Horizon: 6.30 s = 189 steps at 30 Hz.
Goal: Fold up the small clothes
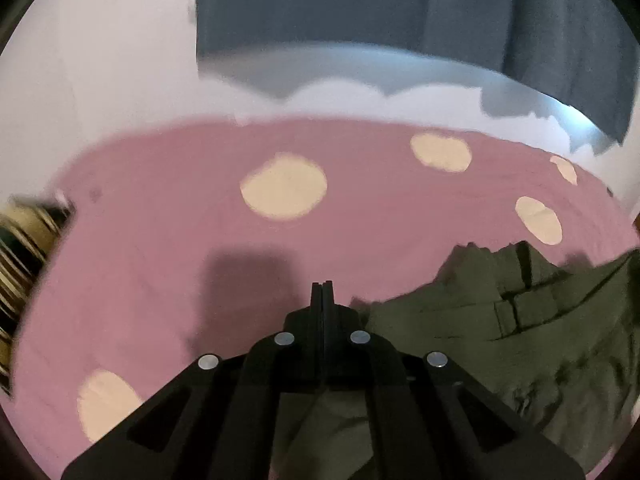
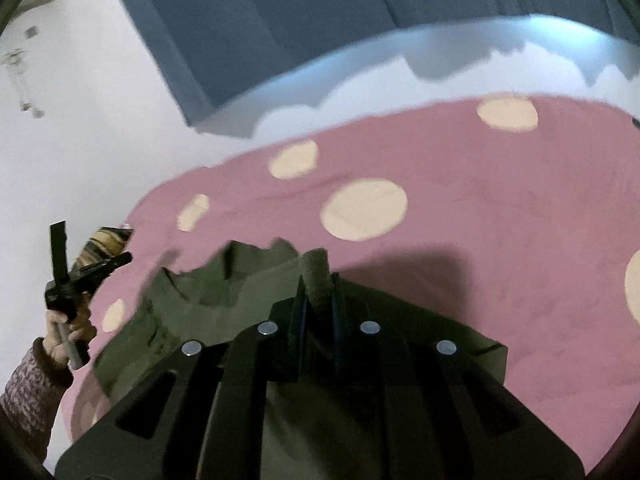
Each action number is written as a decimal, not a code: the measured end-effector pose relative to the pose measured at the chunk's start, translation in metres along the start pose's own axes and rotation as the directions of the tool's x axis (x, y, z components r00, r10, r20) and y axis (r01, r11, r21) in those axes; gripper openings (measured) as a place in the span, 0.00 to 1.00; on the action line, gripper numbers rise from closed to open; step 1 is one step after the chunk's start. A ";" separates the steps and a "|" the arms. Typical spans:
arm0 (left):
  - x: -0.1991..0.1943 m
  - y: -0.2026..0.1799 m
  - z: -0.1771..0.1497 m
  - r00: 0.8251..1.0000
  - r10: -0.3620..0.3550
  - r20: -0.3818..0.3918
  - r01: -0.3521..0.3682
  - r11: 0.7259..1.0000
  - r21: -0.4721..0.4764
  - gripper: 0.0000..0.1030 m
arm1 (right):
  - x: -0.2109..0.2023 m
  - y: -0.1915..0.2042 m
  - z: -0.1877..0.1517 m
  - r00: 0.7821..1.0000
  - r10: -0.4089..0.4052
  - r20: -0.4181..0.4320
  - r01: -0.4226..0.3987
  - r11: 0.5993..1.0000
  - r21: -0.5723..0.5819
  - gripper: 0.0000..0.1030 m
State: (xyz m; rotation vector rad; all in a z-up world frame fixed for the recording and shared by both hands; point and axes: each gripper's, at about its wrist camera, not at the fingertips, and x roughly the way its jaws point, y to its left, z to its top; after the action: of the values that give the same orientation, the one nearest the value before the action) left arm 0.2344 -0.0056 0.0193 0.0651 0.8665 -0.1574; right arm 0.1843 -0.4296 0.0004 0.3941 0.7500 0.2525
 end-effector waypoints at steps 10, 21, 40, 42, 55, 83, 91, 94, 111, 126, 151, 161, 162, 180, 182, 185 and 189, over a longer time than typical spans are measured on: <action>0.007 0.017 -0.022 0.961 -0.271 -0.060 0.272 0.962 0.013 0.51 | 0.035 -0.033 -0.020 0.997 0.009 -0.071 -0.003 0.997 0.083 0.09; 0.041 -0.033 -0.027 0.963 -0.194 -0.189 0.235 0.945 0.228 0.24 | 0.041 -0.037 -0.022 0.996 0.017 -0.083 -0.009 0.995 0.095 0.09; 0.060 -0.029 -0.028 0.994 -0.027 -0.107 0.044 0.986 0.162 0.12 | 0.070 -0.052 -0.027 0.995 -0.015 -0.102 0.032 0.986 0.166 0.08; 0.061 -0.028 -0.027 0.994 -0.026 -0.110 0.043 0.987 0.157 0.12 | 0.071 -0.054 -0.028 0.994 -0.007 -0.108 0.027 0.983 0.183 0.08; 0.063 -0.035 -0.027 0.994 0.014 -0.109 0.004 0.986 0.166 0.13 | 0.069 -0.059 -0.027 0.993 0.015 -0.120 0.015 0.970 0.243 0.09; -0.078 0.065 -0.128 0.995 -0.088 -0.057 0.073 0.970 -0.231 0.68 | -0.058 0.035 -0.106 0.978 0.208 0.023 -0.202 0.915 0.348 0.51; -0.106 0.097 -0.177 0.991 -0.122 -0.048 0.098 0.934 -0.345 0.69 | -0.015 0.125 -0.153 0.929 0.349 -0.120 -0.307 0.911 0.275 0.54; -0.102 0.097 -0.189 0.985 -0.164 -0.058 0.131 0.917 -0.377 0.70 | 0.012 0.127 -0.168 0.934 0.299 -0.198 -0.235 0.928 0.290 0.56; -0.064 0.074 -0.177 0.955 -0.289 -0.066 0.231 0.867 -0.441 0.72 | 0.018 0.109 -0.195 0.939 0.305 -0.156 -0.243 0.914 0.324 0.42; -0.064 0.070 -0.184 0.940 -0.339 -0.032 0.270 0.798 -0.538 0.77 | 0.011 0.110 -0.203 0.946 0.299 -0.124 -0.253 0.922 0.294 0.42; -0.054 0.049 -0.175 0.981 -0.176 -0.083 0.121 0.887 -0.446 0.40 | 0.084 0.123 -0.068 0.959 0.252 -0.134 -0.196 0.922 0.333 0.50; -0.054 0.046 -0.174 0.984 -0.161 -0.080 0.112 0.897 -0.429 0.40 | 0.131 0.093 -0.076 0.938 0.283 -0.202 -0.164 0.873 0.459 0.31; -0.053 0.046 -0.174 0.984 -0.160 -0.081 0.110 0.897 -0.429 0.40 | 0.131 0.093 -0.076 0.937 0.284 -0.202 -0.165 0.872 0.460 0.31; -0.052 0.047 -0.175 0.984 -0.161 -0.074 0.115 0.898 -0.424 0.40 | 0.007 0.119 -0.142 0.940 0.333 -0.077 -0.269 0.860 0.433 0.64; -0.053 0.047 -0.175 0.984 -0.161 -0.073 0.116 0.898 -0.424 0.40 | -0.003 0.124 -0.158 0.938 0.340 -0.070 -0.280 0.859 0.429 0.64; -0.052 0.047 -0.175 0.984 -0.161 -0.073 0.116 0.898 -0.424 0.40 | -0.012 0.131 -0.178 0.949 0.304 -0.079 -0.251 0.885 0.392 0.64; -0.052 0.046 -0.175 0.985 -0.154 -0.077 0.109 0.901 -0.420 0.40 | 0.008 0.124 -0.200 0.946 0.294 -0.135 -0.221 0.892 0.395 0.64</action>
State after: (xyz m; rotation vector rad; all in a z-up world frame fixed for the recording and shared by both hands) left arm 0.0771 0.0665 -0.0546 -0.3884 0.9983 -0.0939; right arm 0.0389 -0.2641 -0.0839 0.8482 0.9397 0.4039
